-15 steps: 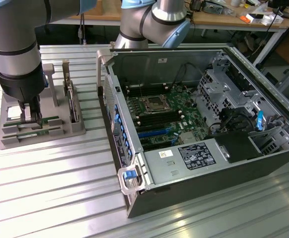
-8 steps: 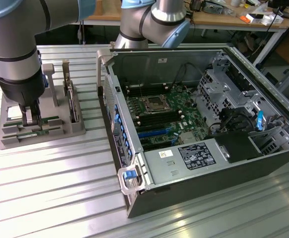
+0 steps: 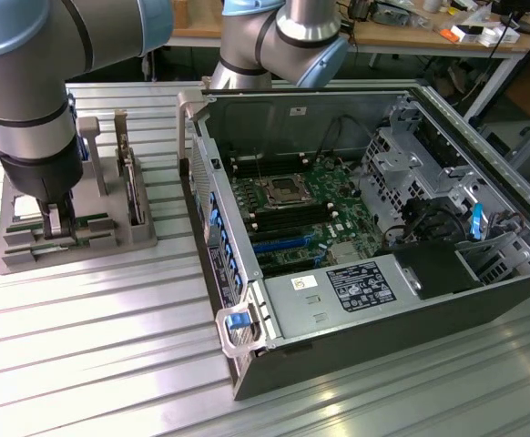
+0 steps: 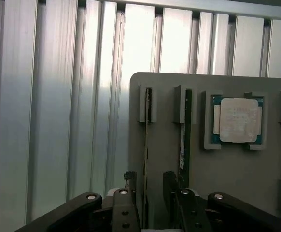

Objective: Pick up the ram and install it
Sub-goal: 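Pick up the ram and move it above insertion slot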

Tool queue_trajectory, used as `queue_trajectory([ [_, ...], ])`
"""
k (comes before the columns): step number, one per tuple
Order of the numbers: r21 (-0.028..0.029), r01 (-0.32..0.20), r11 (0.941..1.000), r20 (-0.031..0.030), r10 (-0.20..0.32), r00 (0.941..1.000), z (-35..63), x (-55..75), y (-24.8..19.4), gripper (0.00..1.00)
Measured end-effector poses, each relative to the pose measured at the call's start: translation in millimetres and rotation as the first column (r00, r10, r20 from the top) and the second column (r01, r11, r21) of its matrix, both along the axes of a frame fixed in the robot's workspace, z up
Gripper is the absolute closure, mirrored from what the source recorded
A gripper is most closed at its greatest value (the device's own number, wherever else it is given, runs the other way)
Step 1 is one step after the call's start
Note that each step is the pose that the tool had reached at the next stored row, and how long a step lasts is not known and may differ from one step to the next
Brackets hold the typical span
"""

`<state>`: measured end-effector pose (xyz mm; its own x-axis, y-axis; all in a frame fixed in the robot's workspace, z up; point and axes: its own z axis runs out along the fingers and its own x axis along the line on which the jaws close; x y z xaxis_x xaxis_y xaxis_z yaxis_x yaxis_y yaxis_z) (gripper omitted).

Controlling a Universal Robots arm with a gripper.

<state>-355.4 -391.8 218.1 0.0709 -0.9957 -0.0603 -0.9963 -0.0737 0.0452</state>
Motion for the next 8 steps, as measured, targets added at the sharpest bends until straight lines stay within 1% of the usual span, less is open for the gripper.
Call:
queue_trajectory([
  [3, 0.0000, -0.003, 1.0000, 0.0001, 0.003, 1.0000, -3.9, -3.3, 0.0, 0.64],
  [5, 0.0000, -0.005, 1.0000, 0.0000, 0.005, 1.0000, -8.9, -4.3, 0.0, 0.64],
  [8, -0.0001, -0.005, 1.0000, -0.0002, 0.005, 1.0000, -10.0, -4.4, 0.0, 0.64],
])
